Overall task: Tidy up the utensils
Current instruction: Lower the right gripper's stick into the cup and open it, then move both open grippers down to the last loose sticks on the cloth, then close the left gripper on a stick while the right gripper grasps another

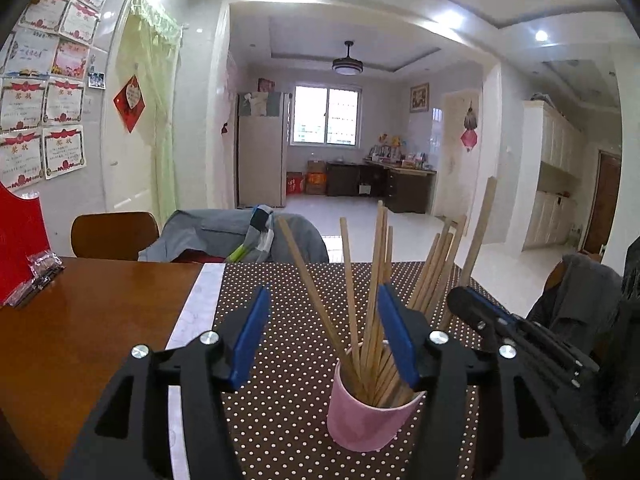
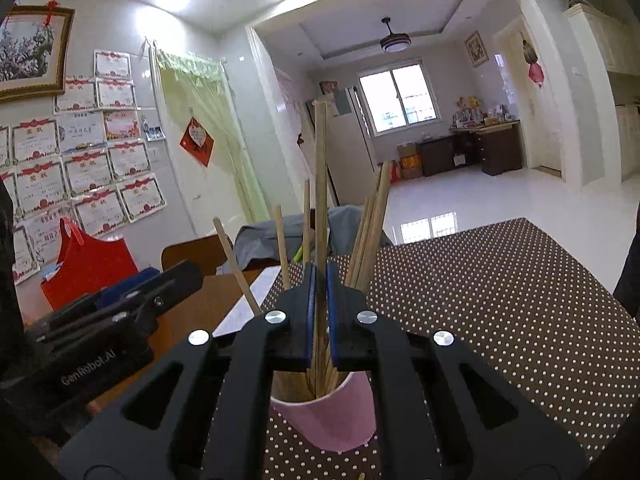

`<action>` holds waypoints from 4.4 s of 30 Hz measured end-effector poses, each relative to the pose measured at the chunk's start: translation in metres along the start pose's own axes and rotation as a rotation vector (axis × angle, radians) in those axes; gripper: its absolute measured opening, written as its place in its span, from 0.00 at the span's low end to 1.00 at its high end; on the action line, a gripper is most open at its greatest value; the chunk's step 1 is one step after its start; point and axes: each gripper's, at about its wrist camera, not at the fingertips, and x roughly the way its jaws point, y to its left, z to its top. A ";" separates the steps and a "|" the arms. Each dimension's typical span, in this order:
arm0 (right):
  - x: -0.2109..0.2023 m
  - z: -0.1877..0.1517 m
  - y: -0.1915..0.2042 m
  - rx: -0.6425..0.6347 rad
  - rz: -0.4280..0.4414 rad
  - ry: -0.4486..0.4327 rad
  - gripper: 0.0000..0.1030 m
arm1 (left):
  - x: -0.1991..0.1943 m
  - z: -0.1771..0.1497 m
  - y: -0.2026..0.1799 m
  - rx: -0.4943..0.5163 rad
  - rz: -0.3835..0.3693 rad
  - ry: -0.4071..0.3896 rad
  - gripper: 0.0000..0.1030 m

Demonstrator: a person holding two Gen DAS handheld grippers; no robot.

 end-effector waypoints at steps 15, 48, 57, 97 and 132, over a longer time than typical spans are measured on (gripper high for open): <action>0.000 -0.008 -0.005 0.019 -0.025 0.057 0.07 | -0.003 0.000 -0.008 0.014 0.000 0.012 0.56; -0.108 -0.013 -0.036 0.083 -0.067 0.057 0.60 | -0.087 -0.026 -0.055 0.109 -0.038 0.013 0.65; -0.118 -0.039 -0.056 0.061 -0.109 0.183 0.66 | -0.083 -0.062 -0.070 0.131 -0.110 0.157 0.65; -0.103 -0.105 -0.071 0.009 -0.144 0.428 0.71 | 0.008 -0.164 -0.063 0.228 -0.087 0.708 0.68; -0.005 -0.125 0.031 -0.337 -0.093 0.987 0.11 | -0.039 -0.133 0.004 -0.026 -0.184 0.542 0.06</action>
